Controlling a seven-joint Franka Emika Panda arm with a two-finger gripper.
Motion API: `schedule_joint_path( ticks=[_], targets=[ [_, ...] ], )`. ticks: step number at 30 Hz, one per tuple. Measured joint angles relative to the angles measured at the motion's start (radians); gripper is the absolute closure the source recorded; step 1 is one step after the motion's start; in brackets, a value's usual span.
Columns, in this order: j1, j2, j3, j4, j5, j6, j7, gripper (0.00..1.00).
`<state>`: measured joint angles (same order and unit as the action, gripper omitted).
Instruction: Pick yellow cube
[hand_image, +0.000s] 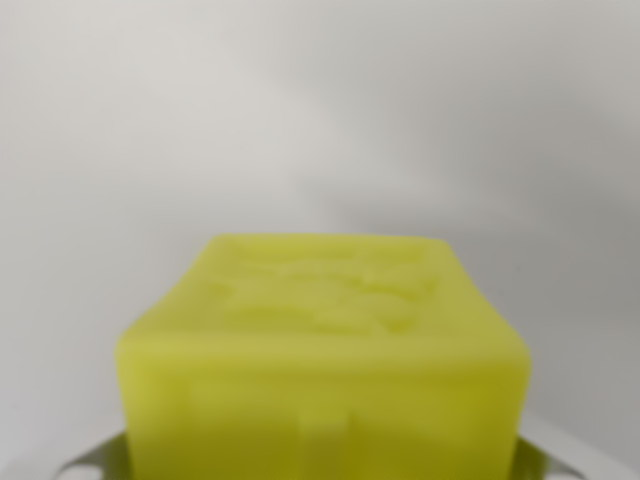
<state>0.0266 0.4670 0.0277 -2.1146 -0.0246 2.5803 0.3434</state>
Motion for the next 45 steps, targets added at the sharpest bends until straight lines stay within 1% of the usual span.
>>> schedule_joint_path(
  ticks=[23, 45],
  targets=[
    [0.001, -0.119, 0.000, -0.004, 0.009, -0.116, -0.006, 1.00],
    [0.002, -0.218, 0.000, 0.017, 0.014, -0.236, -0.010, 1.00]
  ],
)
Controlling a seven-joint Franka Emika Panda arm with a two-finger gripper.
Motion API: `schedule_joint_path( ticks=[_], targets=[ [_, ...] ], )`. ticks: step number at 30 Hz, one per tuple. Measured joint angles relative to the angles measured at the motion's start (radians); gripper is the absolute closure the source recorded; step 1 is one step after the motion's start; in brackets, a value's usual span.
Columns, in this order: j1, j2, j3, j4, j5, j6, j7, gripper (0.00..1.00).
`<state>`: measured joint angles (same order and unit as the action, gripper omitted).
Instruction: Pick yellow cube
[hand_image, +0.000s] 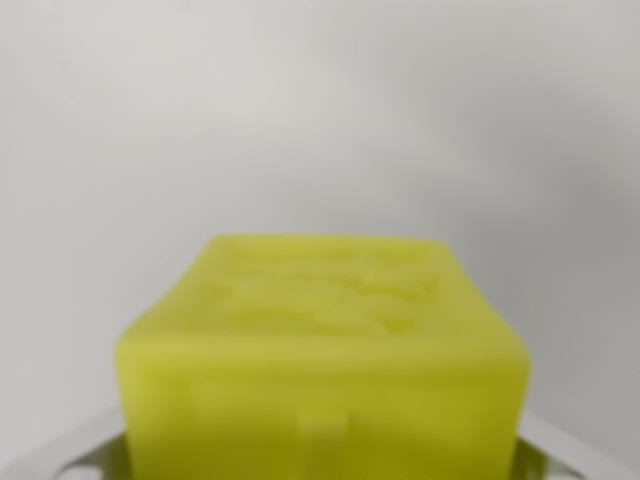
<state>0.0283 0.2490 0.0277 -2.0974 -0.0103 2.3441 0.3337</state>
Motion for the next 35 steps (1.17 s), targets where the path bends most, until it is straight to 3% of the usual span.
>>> schedule_joint_path(
  ticks=[25, 35],
  targets=[
    [0.000, -0.089, 0.000, 0.052, 0.004, -0.141, -0.003, 1.00],
    [0.000, -0.092, 0.000, 0.055, 0.004, -0.147, -0.003, 1.00]
  ],
)
